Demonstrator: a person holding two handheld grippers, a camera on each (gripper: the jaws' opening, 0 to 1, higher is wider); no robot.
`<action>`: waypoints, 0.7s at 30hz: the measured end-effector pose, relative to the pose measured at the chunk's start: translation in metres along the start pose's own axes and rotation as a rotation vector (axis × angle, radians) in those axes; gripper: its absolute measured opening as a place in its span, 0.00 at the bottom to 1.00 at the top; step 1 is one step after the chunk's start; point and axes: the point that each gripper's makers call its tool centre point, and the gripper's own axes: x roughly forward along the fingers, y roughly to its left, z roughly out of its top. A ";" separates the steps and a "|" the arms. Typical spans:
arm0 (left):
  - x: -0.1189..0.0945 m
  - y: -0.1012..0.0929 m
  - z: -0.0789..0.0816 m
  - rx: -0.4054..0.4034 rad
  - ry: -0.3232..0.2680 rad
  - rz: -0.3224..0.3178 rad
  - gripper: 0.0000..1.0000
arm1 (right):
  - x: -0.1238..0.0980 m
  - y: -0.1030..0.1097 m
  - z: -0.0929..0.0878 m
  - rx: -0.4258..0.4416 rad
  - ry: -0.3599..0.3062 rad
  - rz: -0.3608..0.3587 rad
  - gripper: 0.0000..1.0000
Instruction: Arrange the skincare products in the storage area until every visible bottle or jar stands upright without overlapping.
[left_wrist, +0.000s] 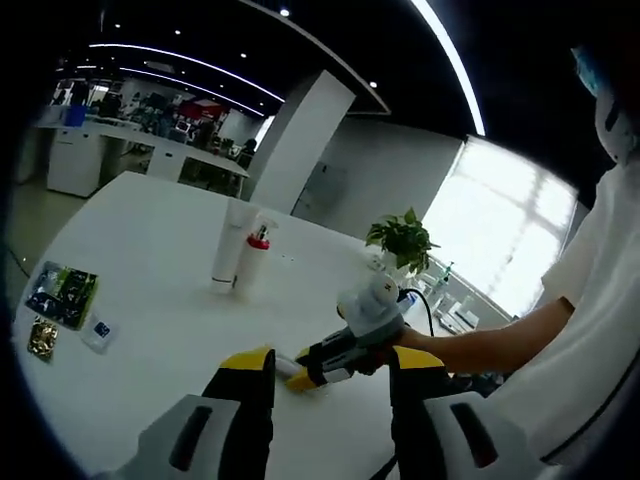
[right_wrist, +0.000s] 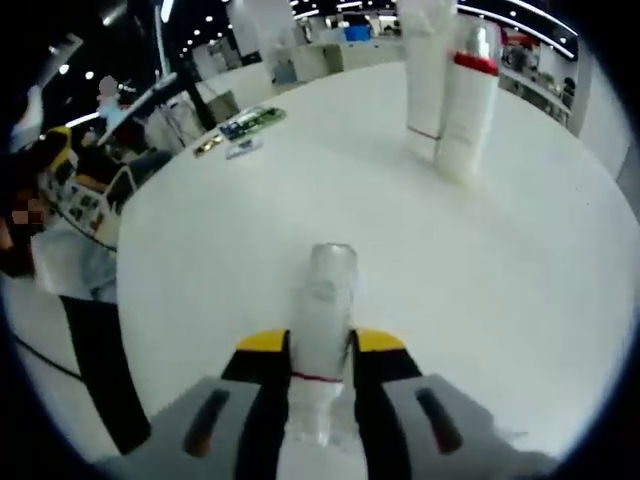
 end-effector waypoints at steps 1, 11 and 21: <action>-0.001 0.001 0.000 -0.002 -0.004 0.003 0.47 | 0.001 0.000 0.001 -0.006 -0.010 0.006 0.20; 0.001 0.005 0.002 -0.022 -0.018 0.014 0.47 | -0.010 0.002 0.010 0.011 -0.081 0.029 0.18; 0.012 0.017 0.006 -0.148 -0.030 0.033 0.50 | -0.071 0.043 0.067 -0.100 -0.384 0.148 0.18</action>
